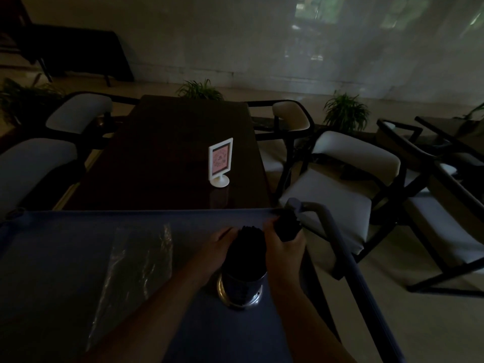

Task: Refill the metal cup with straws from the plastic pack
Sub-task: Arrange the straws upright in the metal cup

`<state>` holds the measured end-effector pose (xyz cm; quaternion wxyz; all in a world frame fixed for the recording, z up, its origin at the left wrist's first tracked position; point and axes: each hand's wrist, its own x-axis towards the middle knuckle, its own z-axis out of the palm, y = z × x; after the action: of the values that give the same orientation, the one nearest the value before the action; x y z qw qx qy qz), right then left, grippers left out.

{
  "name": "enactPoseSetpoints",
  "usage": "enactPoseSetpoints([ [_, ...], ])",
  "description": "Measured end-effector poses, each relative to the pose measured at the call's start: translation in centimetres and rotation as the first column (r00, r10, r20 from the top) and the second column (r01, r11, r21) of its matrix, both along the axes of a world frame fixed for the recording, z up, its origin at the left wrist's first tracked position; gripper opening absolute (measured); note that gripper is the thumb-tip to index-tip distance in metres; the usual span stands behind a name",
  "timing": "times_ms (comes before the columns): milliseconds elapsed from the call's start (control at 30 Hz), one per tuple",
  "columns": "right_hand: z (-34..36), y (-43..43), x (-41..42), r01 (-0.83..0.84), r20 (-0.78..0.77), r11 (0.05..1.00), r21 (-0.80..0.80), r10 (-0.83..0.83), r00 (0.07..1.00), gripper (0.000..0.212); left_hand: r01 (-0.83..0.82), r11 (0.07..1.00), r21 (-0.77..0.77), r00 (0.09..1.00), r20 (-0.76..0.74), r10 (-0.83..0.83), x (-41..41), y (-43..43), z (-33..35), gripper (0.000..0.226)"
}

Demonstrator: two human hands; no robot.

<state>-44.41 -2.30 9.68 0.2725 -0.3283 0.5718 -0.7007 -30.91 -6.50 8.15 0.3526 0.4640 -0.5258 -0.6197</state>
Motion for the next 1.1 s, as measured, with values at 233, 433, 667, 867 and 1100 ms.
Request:
enactPoseSetpoints([
  [233,-2.5,1.3,1.4,-0.134,-0.317,0.989,0.062,0.147,0.937,0.033,-0.01,0.997,-0.075,0.998,0.063,0.015,0.0,0.0,0.0,0.023],
  [433,-3.5,2.2,0.9,-0.211,-0.304,0.97,0.117,0.237,0.922,0.061,-0.016,0.998,-0.055,0.995,0.095,0.021,0.0,-0.2,-0.5,0.024],
  [667,-4.7,3.5,0.5,-0.318,-0.216,0.92,0.229,0.366,0.905,0.085,0.011,0.995,-0.101,0.994,0.105,0.0,-0.3,0.3,0.2,0.019],
  [867,-4.9,4.1,0.4,-0.361,-0.188,0.908,0.213,0.4,0.897,0.093,0.036,0.972,-0.232,0.995,0.102,-0.012,0.2,0.8,1.1,0.037],
  [1100,-4.1,3.9,-0.1,-0.295,-0.217,0.938,0.181,0.331,0.919,0.08,0.022,0.991,-0.133,0.998,0.057,-0.014,0.6,1.7,0.5,0.032],
])
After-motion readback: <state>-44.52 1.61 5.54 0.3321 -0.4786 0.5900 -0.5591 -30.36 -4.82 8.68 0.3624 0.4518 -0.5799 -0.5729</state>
